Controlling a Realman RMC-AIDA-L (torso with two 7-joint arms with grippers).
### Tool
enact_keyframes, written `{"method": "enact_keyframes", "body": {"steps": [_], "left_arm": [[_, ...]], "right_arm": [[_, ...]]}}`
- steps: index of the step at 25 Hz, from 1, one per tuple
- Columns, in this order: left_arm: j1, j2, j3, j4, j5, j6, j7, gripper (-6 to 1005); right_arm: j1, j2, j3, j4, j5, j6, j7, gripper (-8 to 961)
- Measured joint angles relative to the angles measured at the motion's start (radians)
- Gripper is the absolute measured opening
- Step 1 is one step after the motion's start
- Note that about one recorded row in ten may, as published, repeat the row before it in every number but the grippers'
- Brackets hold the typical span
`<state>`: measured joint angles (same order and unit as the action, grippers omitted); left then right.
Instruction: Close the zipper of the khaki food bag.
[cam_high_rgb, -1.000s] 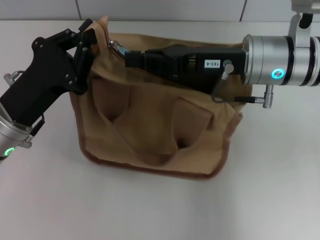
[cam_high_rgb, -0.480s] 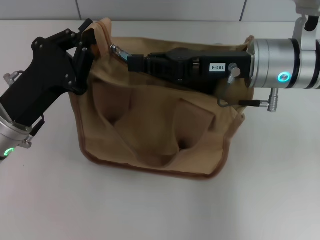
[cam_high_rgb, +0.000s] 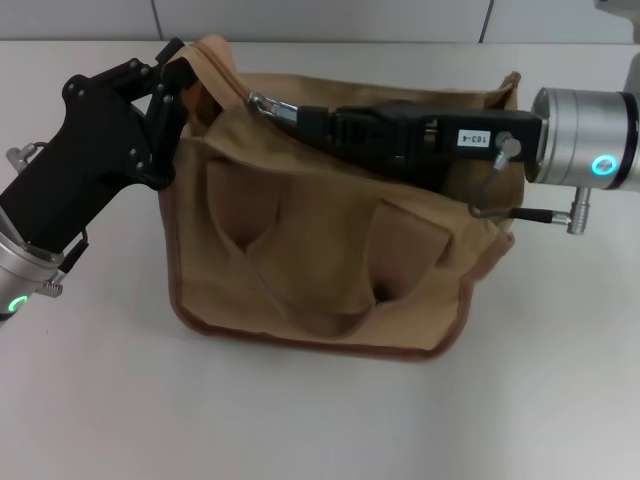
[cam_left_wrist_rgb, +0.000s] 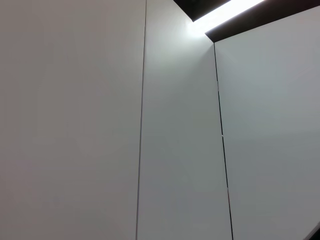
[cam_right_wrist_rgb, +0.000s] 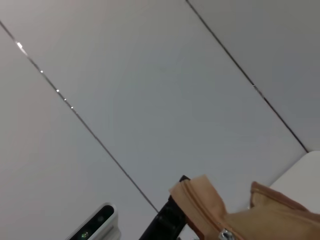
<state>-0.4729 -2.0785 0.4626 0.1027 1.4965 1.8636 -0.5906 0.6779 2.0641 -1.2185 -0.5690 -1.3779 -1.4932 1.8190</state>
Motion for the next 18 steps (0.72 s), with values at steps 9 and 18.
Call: {"method": "enact_keyframes", "body": {"steps": [9,18], "left_arm": [[0.013,-0.001,-0.018,-0.001,-0.001,-0.030,0.025,20],[0.027,0.000,-0.050,-0.011,-0.001,-0.068,0.038,20]], "right_arm": [[-0.023,-0.008,0.007,0.003,-0.001,-0.008,0.001,5],[-0.071,-0.035,0.017,0.003,-0.001,-0.088,0.033,2]]}}
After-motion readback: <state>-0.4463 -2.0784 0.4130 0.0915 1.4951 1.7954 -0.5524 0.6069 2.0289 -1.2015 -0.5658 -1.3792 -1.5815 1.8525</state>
